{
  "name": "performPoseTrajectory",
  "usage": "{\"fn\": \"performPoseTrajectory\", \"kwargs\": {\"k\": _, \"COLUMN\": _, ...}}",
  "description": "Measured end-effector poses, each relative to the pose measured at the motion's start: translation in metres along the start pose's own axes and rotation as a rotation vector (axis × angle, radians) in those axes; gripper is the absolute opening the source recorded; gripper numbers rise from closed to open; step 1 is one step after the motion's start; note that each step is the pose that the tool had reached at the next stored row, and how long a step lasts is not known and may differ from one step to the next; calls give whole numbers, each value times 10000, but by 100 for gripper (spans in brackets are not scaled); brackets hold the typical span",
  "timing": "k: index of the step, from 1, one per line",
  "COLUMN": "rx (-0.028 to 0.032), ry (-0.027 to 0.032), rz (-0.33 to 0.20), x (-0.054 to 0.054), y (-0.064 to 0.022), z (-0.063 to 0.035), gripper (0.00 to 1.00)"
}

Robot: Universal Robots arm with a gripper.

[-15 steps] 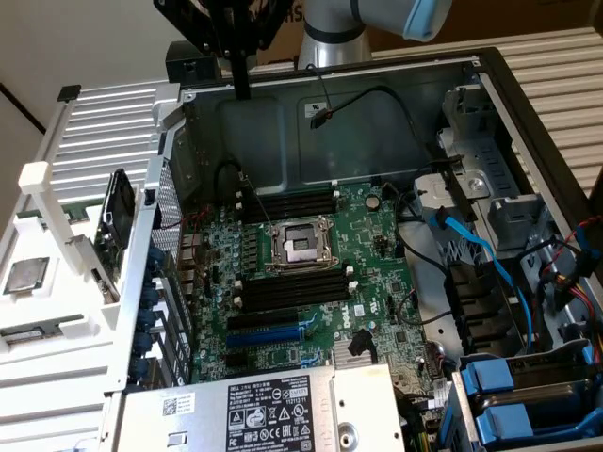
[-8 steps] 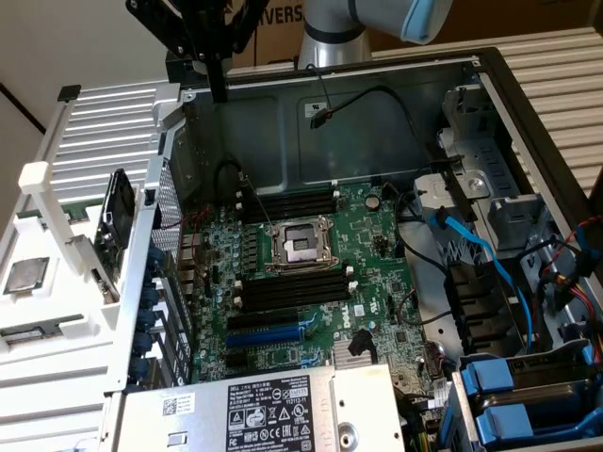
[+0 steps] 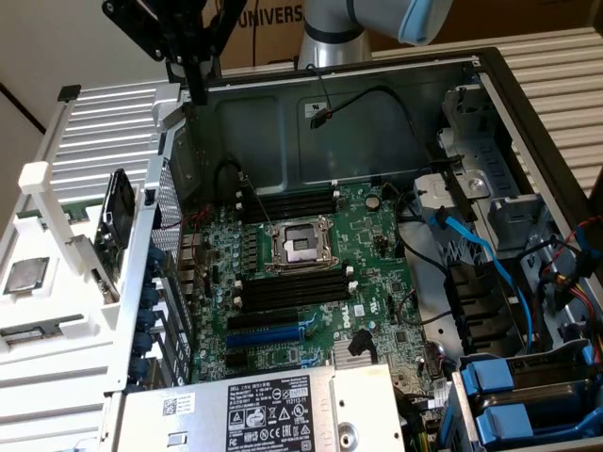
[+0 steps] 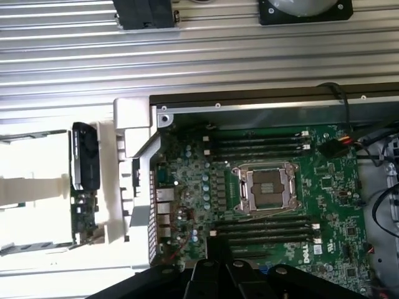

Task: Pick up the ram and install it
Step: 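Reach for the ram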

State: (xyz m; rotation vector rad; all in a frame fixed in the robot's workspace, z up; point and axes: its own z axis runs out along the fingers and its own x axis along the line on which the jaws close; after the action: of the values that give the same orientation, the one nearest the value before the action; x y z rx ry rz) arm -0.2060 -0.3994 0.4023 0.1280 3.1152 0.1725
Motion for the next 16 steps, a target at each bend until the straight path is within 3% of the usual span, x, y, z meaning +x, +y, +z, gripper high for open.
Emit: {"fn": "performPoseTrajectory", "kwargs": {"k": 16, "rx": 3, "ry": 1, "rz": -5, "x": 815, "y": -110, "z": -5, "gripper": 11}}
